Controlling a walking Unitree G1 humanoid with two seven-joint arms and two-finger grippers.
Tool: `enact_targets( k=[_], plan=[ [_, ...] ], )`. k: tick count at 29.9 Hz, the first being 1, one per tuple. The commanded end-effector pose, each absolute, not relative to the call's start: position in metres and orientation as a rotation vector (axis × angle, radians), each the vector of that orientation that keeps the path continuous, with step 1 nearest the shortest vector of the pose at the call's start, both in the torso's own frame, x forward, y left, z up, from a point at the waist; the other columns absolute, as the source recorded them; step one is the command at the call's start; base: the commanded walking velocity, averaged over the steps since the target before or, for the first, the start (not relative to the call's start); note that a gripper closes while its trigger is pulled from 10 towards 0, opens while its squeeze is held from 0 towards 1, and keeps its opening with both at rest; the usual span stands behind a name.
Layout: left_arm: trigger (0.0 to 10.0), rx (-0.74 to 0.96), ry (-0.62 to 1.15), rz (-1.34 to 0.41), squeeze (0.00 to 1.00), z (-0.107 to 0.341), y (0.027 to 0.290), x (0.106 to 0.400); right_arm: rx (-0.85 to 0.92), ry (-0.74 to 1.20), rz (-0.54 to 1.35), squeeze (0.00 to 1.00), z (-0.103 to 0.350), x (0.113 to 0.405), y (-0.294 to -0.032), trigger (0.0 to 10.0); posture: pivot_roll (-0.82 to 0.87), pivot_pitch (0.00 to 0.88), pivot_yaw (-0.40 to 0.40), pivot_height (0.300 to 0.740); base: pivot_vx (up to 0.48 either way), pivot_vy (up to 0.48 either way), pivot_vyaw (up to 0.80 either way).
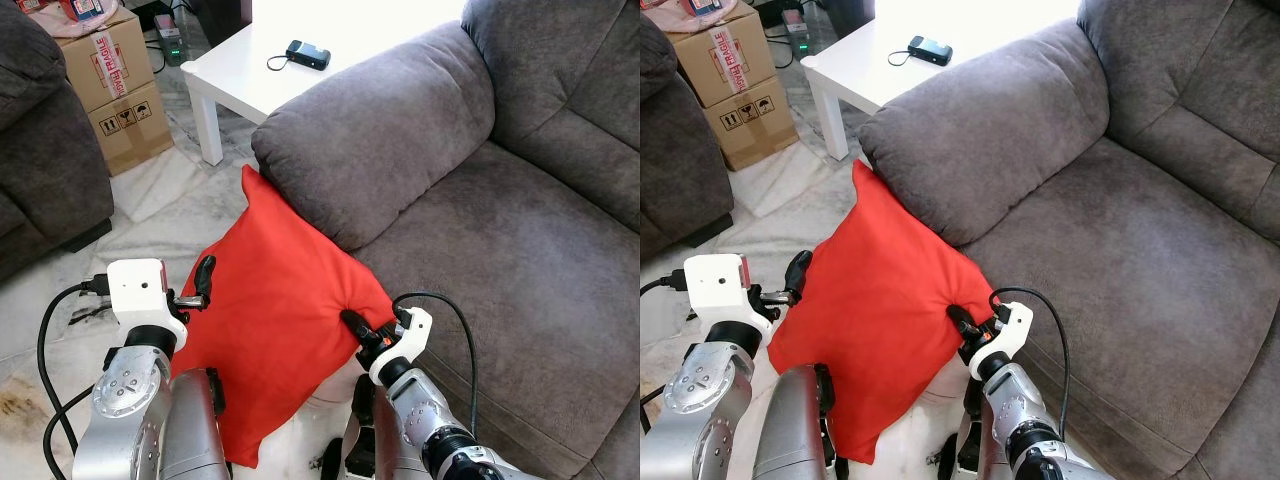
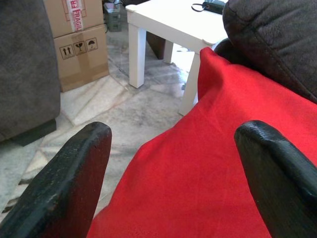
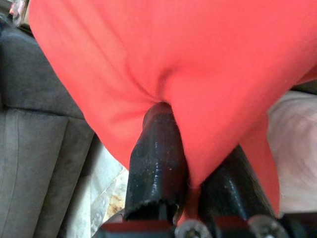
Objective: Move the pillow to the sofa from floor
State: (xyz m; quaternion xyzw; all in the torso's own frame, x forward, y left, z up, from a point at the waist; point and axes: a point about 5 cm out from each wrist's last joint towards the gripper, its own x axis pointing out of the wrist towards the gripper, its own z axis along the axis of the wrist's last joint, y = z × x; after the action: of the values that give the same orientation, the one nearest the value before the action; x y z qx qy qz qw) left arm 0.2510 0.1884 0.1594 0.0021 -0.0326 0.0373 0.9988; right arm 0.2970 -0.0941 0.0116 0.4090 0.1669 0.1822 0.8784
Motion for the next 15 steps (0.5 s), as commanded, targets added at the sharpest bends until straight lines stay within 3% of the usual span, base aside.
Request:
enact_targets(
  k=[1,15],
  plan=[
    [10.0,0.006,-0.042,0.065,0.00,0.153,0.184,0.251,0.843,0.345,0.391,0.00,0.010,0.294,-0.095,0.0,0.21,0.229,-0.176,0.566,0.000,0.000,0.00],
    [10.0,0.019,-0.047,0.057,0.00,0.151,0.183,0.260,0.827,0.272,0.428,0.00,0.024,0.305,-0.095,0.0,0.21,0.163,-0.167,0.566,0.000,0.000,0.00]
  ],
)
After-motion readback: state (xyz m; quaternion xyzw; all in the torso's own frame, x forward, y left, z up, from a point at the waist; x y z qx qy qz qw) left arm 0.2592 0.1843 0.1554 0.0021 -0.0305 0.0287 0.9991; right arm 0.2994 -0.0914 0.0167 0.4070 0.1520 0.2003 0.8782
